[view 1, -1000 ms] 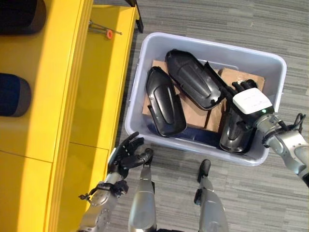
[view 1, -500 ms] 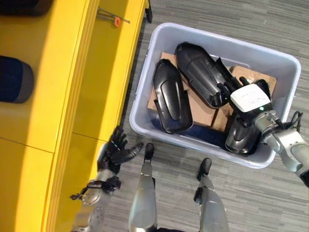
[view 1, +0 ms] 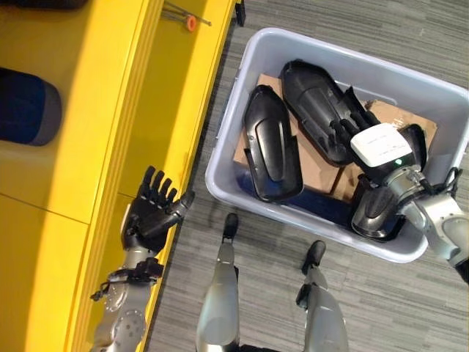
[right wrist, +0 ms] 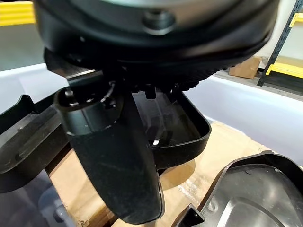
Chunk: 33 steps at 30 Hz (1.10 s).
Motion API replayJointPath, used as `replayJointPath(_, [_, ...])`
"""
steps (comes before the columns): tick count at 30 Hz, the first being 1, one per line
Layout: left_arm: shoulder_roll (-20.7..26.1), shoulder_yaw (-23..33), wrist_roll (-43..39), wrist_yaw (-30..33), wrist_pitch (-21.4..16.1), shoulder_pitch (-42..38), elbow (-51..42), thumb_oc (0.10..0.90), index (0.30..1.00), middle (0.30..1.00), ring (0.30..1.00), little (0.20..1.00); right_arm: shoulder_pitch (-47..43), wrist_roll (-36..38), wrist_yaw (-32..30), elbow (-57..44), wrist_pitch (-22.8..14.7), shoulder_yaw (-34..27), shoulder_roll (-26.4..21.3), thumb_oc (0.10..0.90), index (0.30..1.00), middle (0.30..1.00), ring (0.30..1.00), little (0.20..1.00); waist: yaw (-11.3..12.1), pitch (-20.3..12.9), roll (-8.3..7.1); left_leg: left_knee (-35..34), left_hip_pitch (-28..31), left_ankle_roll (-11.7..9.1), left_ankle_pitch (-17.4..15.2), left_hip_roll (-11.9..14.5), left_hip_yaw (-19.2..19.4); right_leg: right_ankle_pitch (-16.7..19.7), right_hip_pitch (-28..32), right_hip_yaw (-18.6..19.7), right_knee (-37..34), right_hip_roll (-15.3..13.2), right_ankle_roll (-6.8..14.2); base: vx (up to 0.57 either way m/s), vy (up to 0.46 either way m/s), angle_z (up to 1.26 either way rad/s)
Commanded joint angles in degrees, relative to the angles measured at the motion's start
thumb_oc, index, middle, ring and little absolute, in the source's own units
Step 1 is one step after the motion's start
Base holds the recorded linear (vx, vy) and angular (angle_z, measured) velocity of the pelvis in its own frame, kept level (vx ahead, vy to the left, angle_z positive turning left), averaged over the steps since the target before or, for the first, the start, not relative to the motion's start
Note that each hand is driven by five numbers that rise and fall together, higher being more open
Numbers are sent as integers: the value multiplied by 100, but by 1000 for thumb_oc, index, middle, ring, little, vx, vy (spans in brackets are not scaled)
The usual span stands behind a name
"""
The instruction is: Move parts from the plastic box to the shelf.
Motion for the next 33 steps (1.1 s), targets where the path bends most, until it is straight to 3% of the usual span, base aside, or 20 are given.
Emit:
replayJointPath(1, [170,262,-12,-23,-532,123,-277,900,1000,1000,1000,1000,-582,72,-274,-113,37,-3,-348,900,1000,1000,1000,1000,71,-78,-80,-166,98,-246,167,328,87,186,-327,3,559,-300,-148,11,-4,5])
replayJointPath(14, [218,98,87,65,-486,173,-69,900,1000,1000,1000,1000,-1152,165,-282,366,190,462,-595,900,1000,1000,1000,1000,83,-77,-93,-112,-377,-219,189,336,115,157,-955,81,801,-289,-169,3,0,1])
replayJointPath(28, [205,-10,127,229,-580,100,-5,900,1000,1000,1000,1000,-2212,307,-542,1289,479,1023,-723,900,1000,1000,1000,1000,30,-77,-140,510,-1277,-118,-62,232,8,75,-1915,264,1271,-301,-206,4,0,2])
replayJointPath(33, [203,-8,127,229,-580,100,-4,900,1000,1000,1000,1000,-2221,309,-543,1293,479,1032,-722,900,1000,1000,1000,1000,26,-77,-141,513,-1280,-117,-63,231,8,74,-1919,265,1273,-302,-206,6,-1,4])
